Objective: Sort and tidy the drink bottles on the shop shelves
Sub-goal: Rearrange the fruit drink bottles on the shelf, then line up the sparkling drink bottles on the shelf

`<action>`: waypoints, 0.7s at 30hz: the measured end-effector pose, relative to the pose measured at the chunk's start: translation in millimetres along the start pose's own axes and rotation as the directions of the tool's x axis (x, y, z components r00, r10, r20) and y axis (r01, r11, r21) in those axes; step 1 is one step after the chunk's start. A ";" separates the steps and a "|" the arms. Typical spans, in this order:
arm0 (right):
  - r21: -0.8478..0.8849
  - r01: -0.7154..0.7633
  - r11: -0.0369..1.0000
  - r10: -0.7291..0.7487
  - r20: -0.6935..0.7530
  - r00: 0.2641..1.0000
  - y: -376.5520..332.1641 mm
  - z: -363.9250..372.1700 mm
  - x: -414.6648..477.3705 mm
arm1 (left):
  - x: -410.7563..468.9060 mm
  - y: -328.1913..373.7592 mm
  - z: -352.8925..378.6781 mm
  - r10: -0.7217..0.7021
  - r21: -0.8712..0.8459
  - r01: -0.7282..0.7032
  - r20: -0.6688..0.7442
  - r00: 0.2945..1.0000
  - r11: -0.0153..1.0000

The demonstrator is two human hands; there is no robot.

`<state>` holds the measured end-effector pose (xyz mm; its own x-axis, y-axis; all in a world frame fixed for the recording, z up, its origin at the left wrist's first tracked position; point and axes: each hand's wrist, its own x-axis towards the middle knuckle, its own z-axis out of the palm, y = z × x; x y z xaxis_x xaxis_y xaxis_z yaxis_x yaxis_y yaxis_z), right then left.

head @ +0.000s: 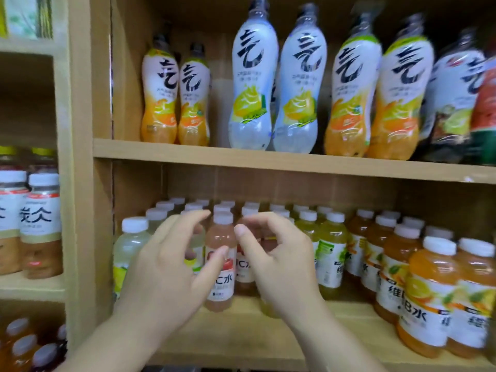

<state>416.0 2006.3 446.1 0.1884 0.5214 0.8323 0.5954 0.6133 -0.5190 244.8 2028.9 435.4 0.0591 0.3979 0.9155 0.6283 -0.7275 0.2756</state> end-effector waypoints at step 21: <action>-0.375 -0.115 0.920 0.065 -0.142 0.988 6.7 -214.3 162.1 | 182.8 208.1 118.9 -0.104 -0.103 0.117 0.124 0.987 0.988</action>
<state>617.9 1967.8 619.3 0.3357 0.4709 0.8158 0.8190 0.2818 -0.4997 478.5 2016.7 625.3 0.0893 0.5379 0.8382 0.5476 -0.7295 0.4098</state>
